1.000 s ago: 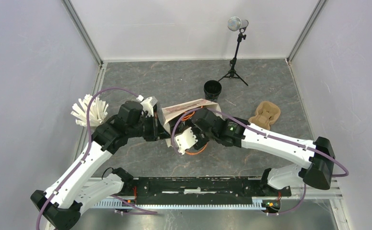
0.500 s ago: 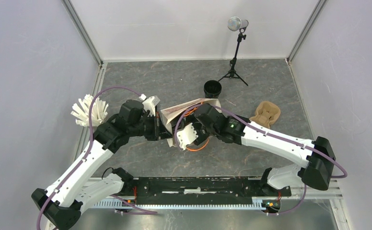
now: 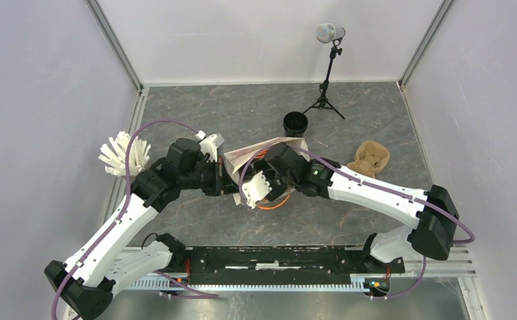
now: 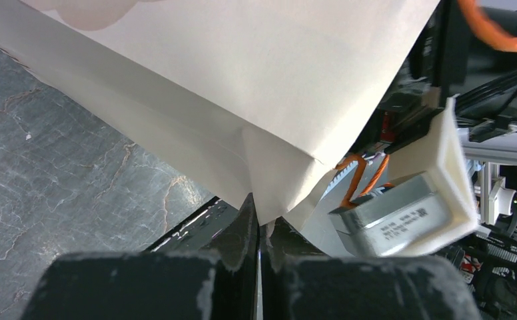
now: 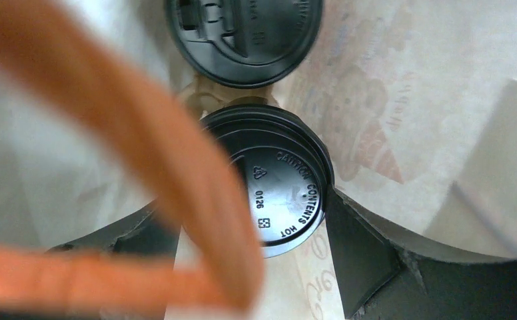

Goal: Pack the takeout coffee

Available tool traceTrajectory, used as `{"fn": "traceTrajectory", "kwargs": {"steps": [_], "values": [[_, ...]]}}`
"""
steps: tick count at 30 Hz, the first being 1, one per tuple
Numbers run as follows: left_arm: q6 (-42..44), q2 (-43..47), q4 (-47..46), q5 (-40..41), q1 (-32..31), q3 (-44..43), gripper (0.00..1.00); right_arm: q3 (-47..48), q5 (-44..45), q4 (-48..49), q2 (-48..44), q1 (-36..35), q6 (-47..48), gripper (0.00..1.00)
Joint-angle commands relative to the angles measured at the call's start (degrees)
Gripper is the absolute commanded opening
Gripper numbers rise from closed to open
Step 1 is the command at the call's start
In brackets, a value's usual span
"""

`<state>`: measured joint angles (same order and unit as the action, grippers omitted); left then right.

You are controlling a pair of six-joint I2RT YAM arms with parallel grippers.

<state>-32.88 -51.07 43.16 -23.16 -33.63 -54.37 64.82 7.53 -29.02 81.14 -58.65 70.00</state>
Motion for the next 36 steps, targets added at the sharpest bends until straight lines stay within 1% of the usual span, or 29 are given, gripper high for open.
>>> {"fn": "traceTrajectory", "kwargs": {"steps": [1,10,16,21,24,26,29,32,36], "values": [[2.77,0.28,-1.94,-2.68,-0.28,-1.53,0.02,6.39,-0.11,-0.46,0.52,0.59,2.08,0.61],[3.55,0.12,-1.95,-3.52,-0.26,-1.38,0.02,1.12,1.26,1.13,0.16,2.89,3.07,0.6],[3.36,0.12,-1.94,-3.58,-0.26,-1.29,0.02,0.77,-0.41,0.97,0.74,3.03,2.84,0.59],[1.42,1.05,-5.53,-6.02,-0.22,-0.15,0.02,2.04,1.76,-4.03,-0.32,-0.71,-0.72,0.6],[0.86,1.73,-5.92,-7.52,-0.28,-0.02,0.02,1.15,2.51,-7.06,-2.16,-3.36,-4.01,0.6],[1.89,2.38,-4.45,-8.53,-0.28,-0.24,0.02,0.13,3.88,-8.12,-3.31,-5.48,-6.06,0.59],[6.1,3.08,0.07,-9.55,-0.23,-0.65,0.02,-0.03,4.43,-8.95,-4.44,-8.13,-9.9,0.6],[8.84,3.64,3.2,-10.19,-0.28,0.08,0.02,-1.13,5.29,-8.8,-5.24,-8.58,-12.27,0.6],[9.6,4.24,4.04,-10.51,-0.21,0.59,0.02,-1.74,7.43,-8.67,-6.02,-8.43,-13.64,0.6]]}}
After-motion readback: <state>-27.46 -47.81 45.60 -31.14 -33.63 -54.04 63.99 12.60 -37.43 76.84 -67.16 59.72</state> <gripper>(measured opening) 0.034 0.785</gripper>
